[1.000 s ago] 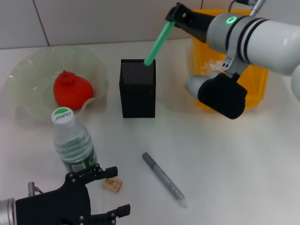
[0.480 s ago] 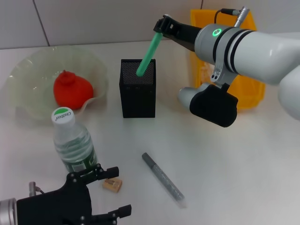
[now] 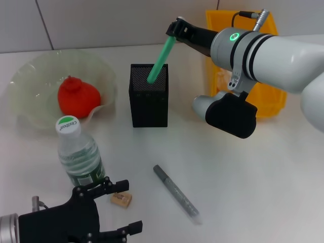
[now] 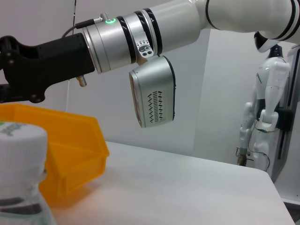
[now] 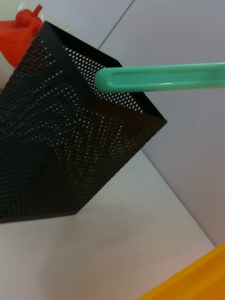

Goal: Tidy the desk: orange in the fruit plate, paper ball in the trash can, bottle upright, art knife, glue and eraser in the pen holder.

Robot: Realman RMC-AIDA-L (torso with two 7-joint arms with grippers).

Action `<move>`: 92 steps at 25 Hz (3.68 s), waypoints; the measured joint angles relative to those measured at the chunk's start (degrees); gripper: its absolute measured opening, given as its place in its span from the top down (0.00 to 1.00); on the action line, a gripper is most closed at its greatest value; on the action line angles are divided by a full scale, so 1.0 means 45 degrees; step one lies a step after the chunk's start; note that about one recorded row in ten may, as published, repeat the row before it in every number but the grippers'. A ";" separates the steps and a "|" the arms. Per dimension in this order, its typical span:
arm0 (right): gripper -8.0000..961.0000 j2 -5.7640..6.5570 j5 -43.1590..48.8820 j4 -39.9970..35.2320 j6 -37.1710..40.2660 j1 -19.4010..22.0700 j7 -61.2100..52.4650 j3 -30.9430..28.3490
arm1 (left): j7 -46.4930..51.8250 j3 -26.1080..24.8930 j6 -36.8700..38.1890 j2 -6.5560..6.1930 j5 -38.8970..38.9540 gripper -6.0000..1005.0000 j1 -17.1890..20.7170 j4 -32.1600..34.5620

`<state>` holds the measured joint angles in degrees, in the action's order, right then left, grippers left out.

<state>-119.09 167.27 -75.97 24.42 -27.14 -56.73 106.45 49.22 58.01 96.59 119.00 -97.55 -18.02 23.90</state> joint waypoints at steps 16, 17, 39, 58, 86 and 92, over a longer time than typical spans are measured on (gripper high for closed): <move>0.49 0.0065 -0.0005 -0.0854 -0.0158 0.0142 -0.2645 0.0072 | 0.0044 -0.0060 0.0014 -0.0010 -0.0001 0.16 -0.0145 0.0000; 0.49 0.0077 -0.0009 -0.1215 -0.0132 0.0194 -0.3250 0.0040 | 0.0044 -0.0060 0.0014 -0.0010 -0.0001 0.16 -0.0145 0.0000; 0.50 -0.0028 -1.5531 -0.5702 0.2153 0.5013 -0.6626 -0.4888 | -0.0023 -0.0140 0.1615 -0.0098 0.0551 0.16 -0.0048 0.0830; 0.18 0.0410 -1.9614 0.5275 1.7645 0.3265 -0.3264 -1.4372 | 0.7682 0.2866 -0.1177 -0.0076 -0.1415 0.16 -0.0396 0.7605; 0.18 0.1018 -1.1714 0.8927 1.7068 0.2038 -0.1721 -1.4534 | 1.3293 0.9097 -0.1681 0.0017 -0.9053 0.16 -0.2592 1.4181; 0.18 0.0956 -1.1678 0.8936 1.7075 0.2032 -0.1723 -1.4536 | 1.3650 0.9828 -0.1731 -0.0022 -0.9388 0.16 -0.1848 1.5633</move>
<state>-114.79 114.72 -35.75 101.25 -18.00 -64.48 41.04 110.65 102.23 88.80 118.90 -139.80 -26.33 94.25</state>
